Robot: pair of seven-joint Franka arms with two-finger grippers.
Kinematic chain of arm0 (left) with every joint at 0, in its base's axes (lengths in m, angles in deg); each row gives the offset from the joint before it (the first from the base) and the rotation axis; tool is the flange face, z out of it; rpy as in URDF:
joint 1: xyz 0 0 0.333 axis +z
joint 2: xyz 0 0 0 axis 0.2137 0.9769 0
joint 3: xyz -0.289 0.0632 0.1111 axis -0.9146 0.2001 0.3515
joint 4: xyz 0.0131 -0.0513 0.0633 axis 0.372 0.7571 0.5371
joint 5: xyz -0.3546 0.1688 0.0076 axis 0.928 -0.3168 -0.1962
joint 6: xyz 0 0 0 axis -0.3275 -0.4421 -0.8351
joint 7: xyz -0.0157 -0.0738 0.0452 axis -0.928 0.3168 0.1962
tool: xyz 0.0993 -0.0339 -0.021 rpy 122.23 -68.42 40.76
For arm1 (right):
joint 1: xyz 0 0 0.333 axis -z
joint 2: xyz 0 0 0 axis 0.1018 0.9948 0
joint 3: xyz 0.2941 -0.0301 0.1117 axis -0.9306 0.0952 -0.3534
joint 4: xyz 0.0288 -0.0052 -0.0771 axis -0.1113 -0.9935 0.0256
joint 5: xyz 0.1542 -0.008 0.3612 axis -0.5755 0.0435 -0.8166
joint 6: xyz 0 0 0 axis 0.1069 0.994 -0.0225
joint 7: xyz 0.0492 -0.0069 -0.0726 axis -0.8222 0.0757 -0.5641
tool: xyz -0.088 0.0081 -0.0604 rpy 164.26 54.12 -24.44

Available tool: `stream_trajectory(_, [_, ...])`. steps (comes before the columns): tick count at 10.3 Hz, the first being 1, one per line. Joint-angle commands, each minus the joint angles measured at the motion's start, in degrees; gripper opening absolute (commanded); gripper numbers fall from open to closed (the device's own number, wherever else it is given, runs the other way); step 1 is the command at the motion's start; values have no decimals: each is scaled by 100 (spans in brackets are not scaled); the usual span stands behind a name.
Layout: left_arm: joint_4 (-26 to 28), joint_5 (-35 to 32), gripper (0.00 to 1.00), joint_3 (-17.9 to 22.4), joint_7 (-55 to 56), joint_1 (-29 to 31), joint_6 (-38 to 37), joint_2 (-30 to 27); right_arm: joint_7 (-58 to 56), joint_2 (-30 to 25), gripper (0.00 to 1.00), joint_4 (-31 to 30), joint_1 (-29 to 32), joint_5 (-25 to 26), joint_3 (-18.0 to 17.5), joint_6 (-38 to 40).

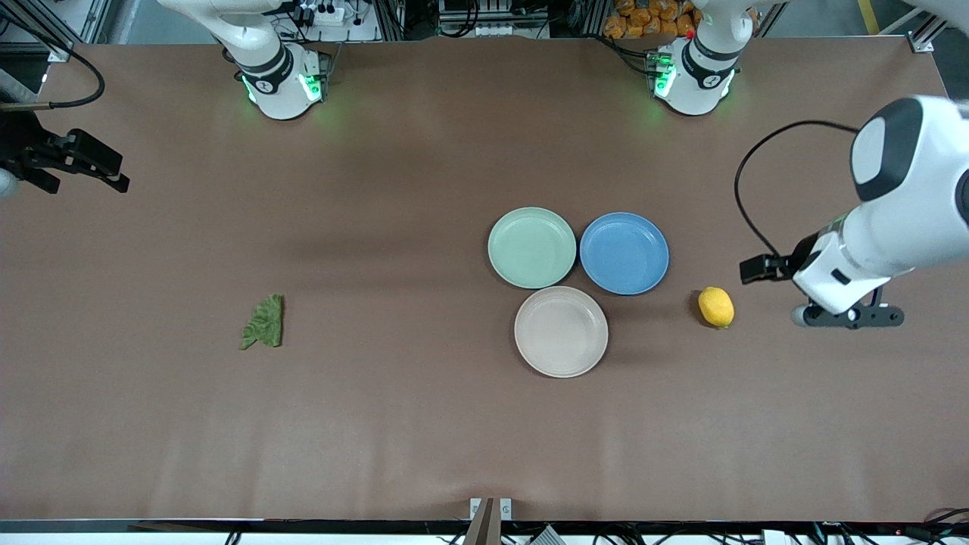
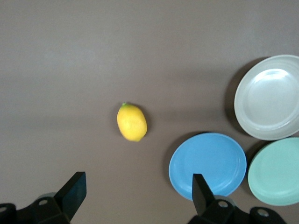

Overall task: Place lemon and lettuce in plates
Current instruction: 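Move the left gripper toward the yellow lemon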

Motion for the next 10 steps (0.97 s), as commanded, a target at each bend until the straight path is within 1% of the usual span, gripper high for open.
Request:
stream_trajectory(1, [-184, -133, 100, -13, -49, -20, 128, 321, 44, -72, 100, -79, 37, -60, -22, 22])
stream_trajectory(4, [-211, -142, 100, -4, -15, -28, 136, 498, 44, -81, 100, -70, 46, -69, -22, 31])
stream_trajectory(6, [-176, -133, 100, -4, -40, 111, 154, 577, 44, -81, 100, -70, 46, -69, -13, 13])
stream_trajectory(8, [200, -177, 100, 5, -102, 217, 145, 604, 35, -72, 100, -79, 46, -60, -4, -92])
stream_trajectory(10, [448, -606, 100, -4, -146, 217, 154, 603, 26, -55, 100, -236, 37, -60, 4, -205])
